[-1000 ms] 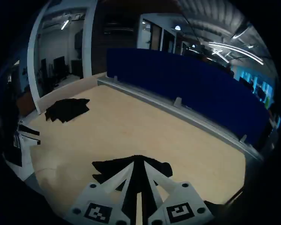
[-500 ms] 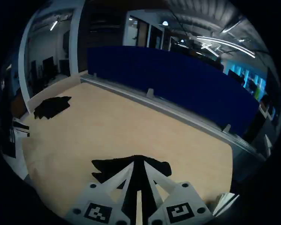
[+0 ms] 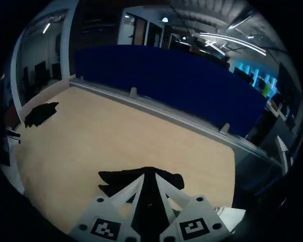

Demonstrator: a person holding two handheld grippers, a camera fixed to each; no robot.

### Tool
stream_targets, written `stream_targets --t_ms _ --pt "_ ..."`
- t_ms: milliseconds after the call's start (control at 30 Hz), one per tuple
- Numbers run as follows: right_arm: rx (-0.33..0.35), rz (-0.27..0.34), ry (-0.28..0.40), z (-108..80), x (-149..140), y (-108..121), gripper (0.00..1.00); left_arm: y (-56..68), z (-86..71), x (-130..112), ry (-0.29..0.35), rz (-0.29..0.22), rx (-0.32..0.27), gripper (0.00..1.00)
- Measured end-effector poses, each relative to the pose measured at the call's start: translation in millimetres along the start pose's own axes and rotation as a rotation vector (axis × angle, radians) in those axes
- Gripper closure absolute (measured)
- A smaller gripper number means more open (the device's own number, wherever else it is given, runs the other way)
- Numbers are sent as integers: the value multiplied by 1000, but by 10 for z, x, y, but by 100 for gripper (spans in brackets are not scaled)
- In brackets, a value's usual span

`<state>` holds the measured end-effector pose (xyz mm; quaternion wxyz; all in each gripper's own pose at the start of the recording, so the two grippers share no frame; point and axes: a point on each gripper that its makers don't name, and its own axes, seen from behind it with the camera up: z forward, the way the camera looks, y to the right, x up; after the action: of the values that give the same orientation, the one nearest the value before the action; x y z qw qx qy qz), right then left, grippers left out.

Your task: Fold towel

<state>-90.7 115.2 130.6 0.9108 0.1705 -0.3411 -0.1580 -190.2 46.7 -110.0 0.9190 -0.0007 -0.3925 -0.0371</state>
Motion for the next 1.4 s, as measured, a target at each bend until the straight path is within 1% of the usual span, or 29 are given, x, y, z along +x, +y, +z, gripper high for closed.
stream_targets --t_ms 100,300,400,600,767,867,1100,1200,1400 --pt "-6 9 -7 30 -44 115 96 27 8 22 0 5 2 15" --pt "-13 27 -34 79 -217 241 96 88 31 45 -1 19 0 15" --pt "-18 34 -48 40 -328 275 96 117 33 65 -1 26 -3 15" --pt "-44 55 -77 -109 -607 388 96 163 40 94 -2 35 -11 15" --pt "-75 93 -111 -268 -945 495 96 182 40 96 -3 43 -14 15" --pt "-102 127 -139 -363 -1211 564 96 183 31 97 -4 46 -14 15" --pt "-156 241 -195 -527 -1839 648 96 155 14 69 -11 49 -8 15" --pt "-173 278 -222 -570 -2061 645 96 141 1 60 -13 53 -4 15" --pt "-198 311 -286 -576 -2447 610 96 130 -48 68 -12 54 0 15"
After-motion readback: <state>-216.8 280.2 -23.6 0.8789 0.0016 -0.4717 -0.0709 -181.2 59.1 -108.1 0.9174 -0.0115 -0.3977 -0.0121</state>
